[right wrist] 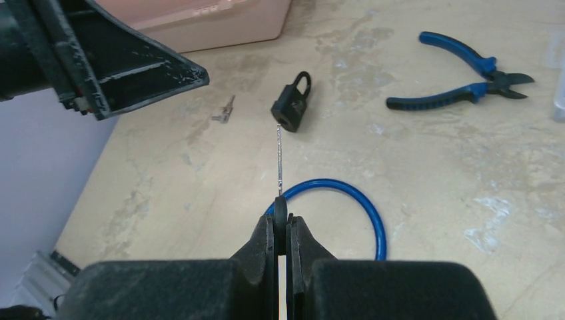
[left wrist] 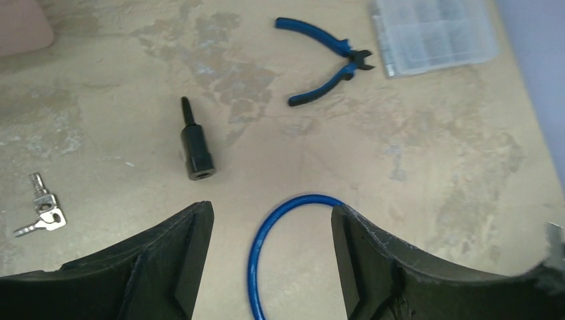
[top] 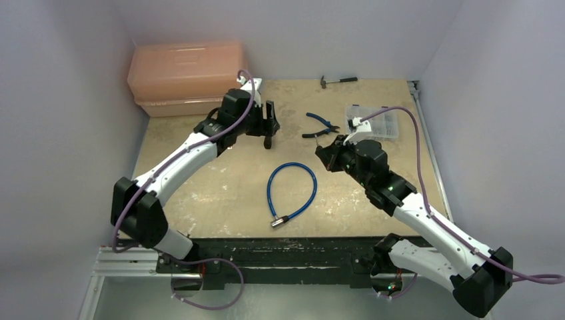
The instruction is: Unlock with the key
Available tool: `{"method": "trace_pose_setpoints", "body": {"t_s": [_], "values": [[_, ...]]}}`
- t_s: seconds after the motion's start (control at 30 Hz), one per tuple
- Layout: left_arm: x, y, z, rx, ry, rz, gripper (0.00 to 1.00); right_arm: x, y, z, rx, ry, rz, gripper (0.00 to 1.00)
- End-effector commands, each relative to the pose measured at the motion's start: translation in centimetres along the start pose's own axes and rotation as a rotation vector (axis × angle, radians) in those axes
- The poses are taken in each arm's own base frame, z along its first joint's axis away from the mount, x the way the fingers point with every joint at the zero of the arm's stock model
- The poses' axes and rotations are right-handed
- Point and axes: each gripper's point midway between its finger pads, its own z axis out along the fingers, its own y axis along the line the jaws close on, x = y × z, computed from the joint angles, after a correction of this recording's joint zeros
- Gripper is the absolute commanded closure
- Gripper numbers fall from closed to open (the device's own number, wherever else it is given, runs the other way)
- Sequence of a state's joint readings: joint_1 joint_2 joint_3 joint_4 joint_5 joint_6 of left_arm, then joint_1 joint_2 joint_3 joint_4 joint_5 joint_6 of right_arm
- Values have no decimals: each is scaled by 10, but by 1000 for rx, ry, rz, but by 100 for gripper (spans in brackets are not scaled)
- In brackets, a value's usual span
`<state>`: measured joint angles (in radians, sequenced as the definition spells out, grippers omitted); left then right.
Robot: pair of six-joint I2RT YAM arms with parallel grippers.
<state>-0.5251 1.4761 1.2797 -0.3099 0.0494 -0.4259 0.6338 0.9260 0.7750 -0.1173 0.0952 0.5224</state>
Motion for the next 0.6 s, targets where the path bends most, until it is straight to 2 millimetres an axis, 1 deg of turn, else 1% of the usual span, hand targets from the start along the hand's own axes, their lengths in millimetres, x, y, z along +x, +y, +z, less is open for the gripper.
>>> {"method": "trace_pose_setpoints", "body": {"t_s": [0.0, 0.13, 0.3, 0.43, 0.5, 0.57], "values": [[-6, 22, 25, -123, 15, 82, 31, 7, -21, -2, 87, -15, 11, 100], [9, 45, 56, -223, 82, 131, 31, 17, -24, -2, 92, 11, 15, 100], [24, 62, 90, -289, 148, 150, 31, 25, -28, -3, 99, 33, 11, 100], [36, 72, 112, -328, 193, 155, 31, 29, -30, -3, 99, 42, 5, 100], [45, 78, 123, -351, 221, 156, 32, 30, -30, -3, 100, 45, 3, 100], [49, 81, 130, -358, 231, 154, 33, 31, -30, -3, 100, 47, 2, 100]]}}
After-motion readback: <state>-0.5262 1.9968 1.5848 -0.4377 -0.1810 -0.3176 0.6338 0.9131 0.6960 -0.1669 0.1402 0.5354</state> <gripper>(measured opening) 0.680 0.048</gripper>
